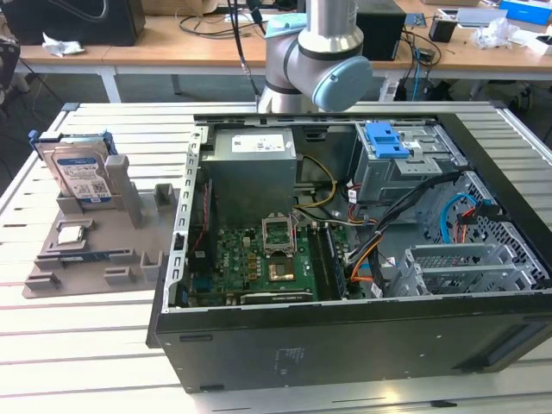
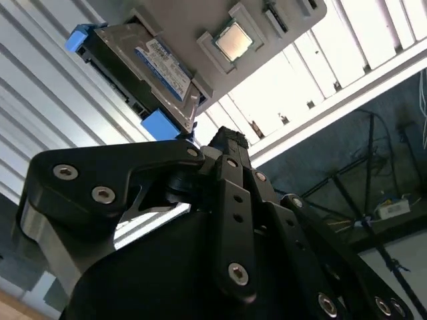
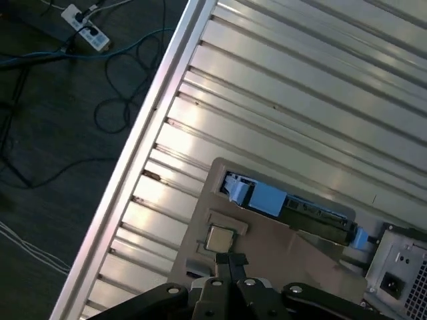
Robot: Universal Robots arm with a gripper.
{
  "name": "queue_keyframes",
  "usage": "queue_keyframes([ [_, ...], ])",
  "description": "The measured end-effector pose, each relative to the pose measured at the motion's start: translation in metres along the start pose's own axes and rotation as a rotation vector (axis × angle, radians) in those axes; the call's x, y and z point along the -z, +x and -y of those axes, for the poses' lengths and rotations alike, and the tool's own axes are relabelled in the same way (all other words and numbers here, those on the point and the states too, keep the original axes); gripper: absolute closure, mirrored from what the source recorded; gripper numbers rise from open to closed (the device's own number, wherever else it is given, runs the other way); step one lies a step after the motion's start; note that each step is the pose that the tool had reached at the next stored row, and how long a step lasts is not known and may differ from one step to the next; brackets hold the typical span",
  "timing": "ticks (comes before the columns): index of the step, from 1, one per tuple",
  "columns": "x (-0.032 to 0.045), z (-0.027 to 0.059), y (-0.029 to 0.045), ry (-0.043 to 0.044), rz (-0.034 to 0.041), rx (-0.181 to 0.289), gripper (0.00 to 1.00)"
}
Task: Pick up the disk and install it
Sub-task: 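Pick up the disk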
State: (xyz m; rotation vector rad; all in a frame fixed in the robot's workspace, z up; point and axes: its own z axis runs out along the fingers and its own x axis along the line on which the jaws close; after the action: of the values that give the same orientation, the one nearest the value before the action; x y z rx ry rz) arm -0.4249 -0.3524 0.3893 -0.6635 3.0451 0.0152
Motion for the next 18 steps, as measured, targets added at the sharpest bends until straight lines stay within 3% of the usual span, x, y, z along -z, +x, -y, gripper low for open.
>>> queue_keyframes([
  [4, 0.0001, 0.0000, 0.0000, -0.0027, -0.0006, 0.104, 0.89],
  [18, 0.0001, 0.0000, 0.0000, -0.0095, -0.0017, 0.360, 0.89],
])
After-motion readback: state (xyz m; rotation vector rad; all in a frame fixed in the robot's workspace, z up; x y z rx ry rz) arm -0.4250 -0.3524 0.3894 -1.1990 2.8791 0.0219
